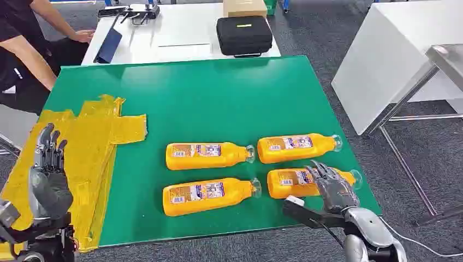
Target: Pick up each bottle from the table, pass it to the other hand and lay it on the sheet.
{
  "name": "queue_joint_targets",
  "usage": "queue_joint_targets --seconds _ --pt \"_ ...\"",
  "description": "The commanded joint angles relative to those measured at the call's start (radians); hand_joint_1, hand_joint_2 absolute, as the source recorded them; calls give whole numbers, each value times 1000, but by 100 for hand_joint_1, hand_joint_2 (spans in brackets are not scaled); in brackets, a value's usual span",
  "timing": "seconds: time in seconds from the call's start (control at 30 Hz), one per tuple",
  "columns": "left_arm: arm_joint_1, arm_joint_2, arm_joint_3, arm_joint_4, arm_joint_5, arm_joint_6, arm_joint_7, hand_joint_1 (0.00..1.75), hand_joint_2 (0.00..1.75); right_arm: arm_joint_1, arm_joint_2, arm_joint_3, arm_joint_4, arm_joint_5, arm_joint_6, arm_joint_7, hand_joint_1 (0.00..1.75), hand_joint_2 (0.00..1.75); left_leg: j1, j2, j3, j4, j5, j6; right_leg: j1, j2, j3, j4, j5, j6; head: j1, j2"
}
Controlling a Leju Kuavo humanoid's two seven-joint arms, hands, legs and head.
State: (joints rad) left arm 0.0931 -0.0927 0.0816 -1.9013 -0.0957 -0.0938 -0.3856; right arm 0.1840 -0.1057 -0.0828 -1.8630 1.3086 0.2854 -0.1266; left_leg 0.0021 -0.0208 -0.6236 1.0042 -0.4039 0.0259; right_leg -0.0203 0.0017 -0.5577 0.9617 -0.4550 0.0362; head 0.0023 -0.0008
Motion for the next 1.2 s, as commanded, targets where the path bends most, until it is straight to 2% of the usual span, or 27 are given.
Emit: queue_joint_targets --seconds 0.03,0.07,0.13,0.33,0.47,0.5,0.57,0.6,0.63,0.7,0.73,0.77,0.8,0.87,0.93,1.2 --pt "36 -17 28 19 -12 -2 -52 0 0 -57 170 -133 -165 -660 -8 -293 0 175 -1 3 5 0 -3 -2 0 1 4 1 -3 -3 0 0" --pt "37 -18 26 21 -15 0 -56 0 0 -82 177 -141 -175 -704 0 -275 0 175 -1 4 5 0 -2 -2 -1 3 3 1 -2 -3 0 0" --pt "32 -13 17 26 -15 -3 -57 0 0 -105 164 -142 -197 -693 -12 -251 0 175 -1 4 2 0 -1 -1 0 2 1 1 -1 -2 0 0" --pt "28 -12 15 26 -16 -1 -57 0 0 -99 164 -148 -189 -695 -10 -253 0 175 0 2 6 0 -2 -1 1 0 1 0 -2 -2 0 0" --pt "4 6 -9 56 -11 -10 -58 0 0 -56 150 -167 -214 -603 -31 -244 0 175 0 0 5 -1 -2 -1 0 -2 5 -1 -2 -1 0 0" --pt "1 10 -16 63 -10 -11 -57 0 0 -46 149 -179 -219 -567 -48 -238 0 175 0 -1 3 -1 -1 -1 0 -2 4 -1 -2 -1 0 0" --pt "-6 9 -26 70 -8 -13 -57 0 0 -41 142 -210 -222 -214 -277 -195 0 175 0 -2 5 -1 -1 -2 0 -3 5 -1 -2 -1 0 0" --pt "-8 5 -32 69 -10 -12 -55 0 0 -51 140 -241 -212 -91 -338 -147 0 175 0 -2 4 -1 -1 -1 0 -3 4 -1 -2 -1 0 0" --pt "-5 4 -44 63 -14 -10 -52 0 0 -86 113 -330 -178 -60 -322 -97 0 175 0 -1 2 -1 0 -1 0 -2 2 -1 -1 -1 0 0" --pt "4 6 -54 54 -14 -4 -52 0 0 -162 72 -493 -97 -132 -289 -119 0 175 0 -2 3 -1 -1 -1 0 -3 3 -1 -2 0 0 0" --pt "4 6 -54 54 -14 -4 -52 0 0 -162 72 -493 -97 -132 -289 -119 0 175 -1 -1 9 -1 -3 -2 0 -4 10 -2 -4 -2 0 0" --pt "10 5 -56 50 -12 -3 -53 0 0 -203 49 -577 -47 -184 -273 -141 0 175 0 0 4 0 -1 -1 0 -2 5 -2 -1 0 0 0" --pt "17 3 -57 43 -11 -2 -54 0 0 -237 5 -669 12 -211 -265 -156 0 175 0 0 7 -1 -2 -1 0 -2 7 -2 -2 -1 0 0" --pt "21 -3 -51 37 -6 3 -54 0 0 -264 -17 -760 49 -224 -240 -197 0 175 -1 0 5 -1 -1 0 0 -2 6 -2 -1 0 0 0" --pt "22 -7 -39 26 -3 4 -52 0 0 -274 -20 -798 65 -214 -216 -208 0 175 0 -1 5 0 -2 -1 0 -3 7 -3 -2 0 0 0" --pt "19 -13 -35 18 -1 3 -46 0 0 -285 -8 -762 80 -181 -219 -195 0 175 -1 2 4 -1 -1 -1 0 1 5 -2 0 0 0 0"
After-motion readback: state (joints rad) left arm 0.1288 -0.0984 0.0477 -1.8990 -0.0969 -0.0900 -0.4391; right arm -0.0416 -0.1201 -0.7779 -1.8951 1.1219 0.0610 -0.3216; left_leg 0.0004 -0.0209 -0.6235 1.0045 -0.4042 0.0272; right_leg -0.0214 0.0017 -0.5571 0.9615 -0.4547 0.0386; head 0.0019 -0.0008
